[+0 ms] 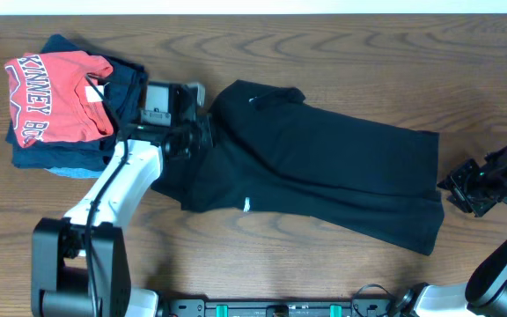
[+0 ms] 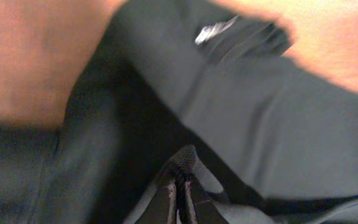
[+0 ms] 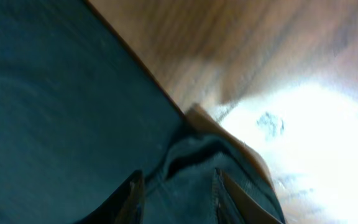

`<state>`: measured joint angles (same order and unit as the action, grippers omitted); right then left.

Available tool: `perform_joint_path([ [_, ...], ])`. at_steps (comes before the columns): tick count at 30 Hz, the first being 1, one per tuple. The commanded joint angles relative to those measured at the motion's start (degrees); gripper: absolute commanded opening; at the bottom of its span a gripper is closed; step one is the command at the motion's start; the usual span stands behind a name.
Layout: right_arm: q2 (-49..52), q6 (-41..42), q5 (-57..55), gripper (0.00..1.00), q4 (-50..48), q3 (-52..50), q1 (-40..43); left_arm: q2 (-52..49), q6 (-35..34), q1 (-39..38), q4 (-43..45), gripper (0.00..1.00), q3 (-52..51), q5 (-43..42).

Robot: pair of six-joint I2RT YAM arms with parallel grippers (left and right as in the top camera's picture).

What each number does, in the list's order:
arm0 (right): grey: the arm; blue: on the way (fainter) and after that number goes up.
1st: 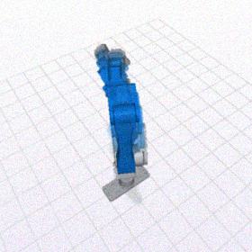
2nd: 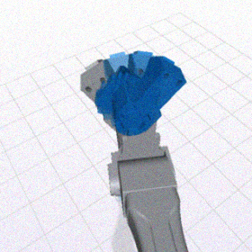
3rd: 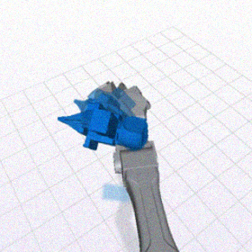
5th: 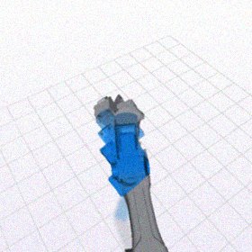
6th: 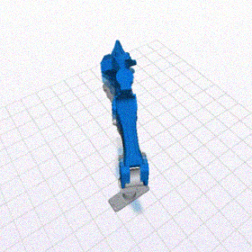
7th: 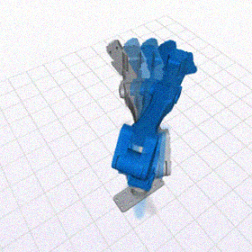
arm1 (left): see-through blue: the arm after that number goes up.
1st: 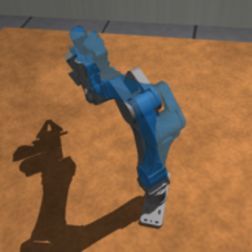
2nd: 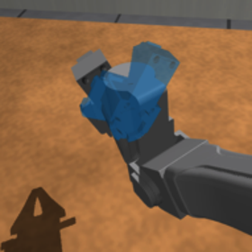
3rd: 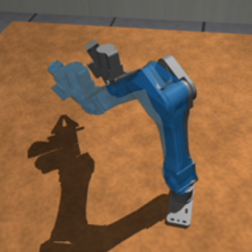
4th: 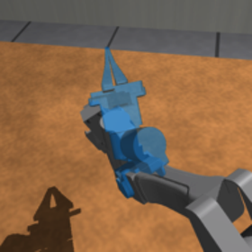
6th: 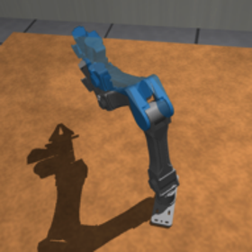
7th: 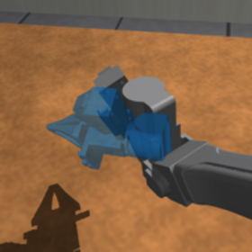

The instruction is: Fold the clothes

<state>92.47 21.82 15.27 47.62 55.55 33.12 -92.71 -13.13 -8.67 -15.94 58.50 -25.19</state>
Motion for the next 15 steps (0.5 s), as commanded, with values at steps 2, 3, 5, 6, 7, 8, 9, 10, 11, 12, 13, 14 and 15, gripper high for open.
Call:
perform_joint_path([
  [2, 0.11, -0.70, 1.75, 0.35, -2.49, 1.03, -0.52, 0.28, -0.33, 0.24, 1.77, 0.06, 1.09, 0.55],
  [3, 0.11, -0.72, 1.95, 0.35, -3.30, 1.03, -0.52, 0.20, -0.31, 0.24, 1.97, 0.06, 1.09, 1.62],
  [5, 0.11, -0.72, 2.16, 0.37, -4.61, 1.03, -0.52, -0.11, -0.26, 0.24, 2.23, 0.06, 1.09, 4.04],
  [6, 0.11, -0.72, 2.16, 0.39, -4.96, 1.03, -0.55, -0.22, -0.24, 0.24, 2.34, 0.15, 1.09, 4.68],
  [7, 0.11, -0.74, 2.16, 0.43, -5.25, 1.03, -0.57, -0.22, -0.22, 0.24, 2.34, 0.32, 1.09, 5.03],
  [8, 0.11, -1.18, 2.19, 0.45, -5.40, 1.03, -0.59, -0.22, -0.22, 0.24, 2.32, 0.38, 1.09, 5.14],
  [9, 0.11, -1.60, 2.19, 0.48, -5.46, 1.01, -0.68, -0.22, -0.22, 0.24, 2.21, 0.43, 1.09, 5.14],
  [10, 0.11, -2.34, 2.21, 0.49, -5.60, 0.96, -0.85, -0.22, -0.22, 0.24, 1.88, 0.50, 1.09, 5.14],
  [11, 0.11, -2.99, 2.19, 0.51, -5.66, 0.90, -1.16, -0.22, -0.20, 0.24, 1.29, 0.53, 1.09, 5.14],
  [12, 0.13, -3.65, 2.16, 0.52, -5.66, 0.83, -1.60, -0.22, -0.17, 0.24, 0.50, 0.55, 1.09, 5.16],
  [13, 0.13, -4.07, 2.10, 0.53, -5.68, 0.68, -2.16, -0.22, 0.35, 0.24, -0.50, 0.55, 1.09, 5.16],
  [14, 0.13, -4.61, 2.10, 0.54, -5.86, 0.48, -2.64, -0.22, 0.90, 0.24, -1.36, 0.56, 1.09, 5.20],
  [15, 0.13, -4.79, 2.10, 0.54, -6.27, 0.15, -3.28, -0.22, 1.14, 0.24, -2.32, 0.56, 1.09, 5.40],
])
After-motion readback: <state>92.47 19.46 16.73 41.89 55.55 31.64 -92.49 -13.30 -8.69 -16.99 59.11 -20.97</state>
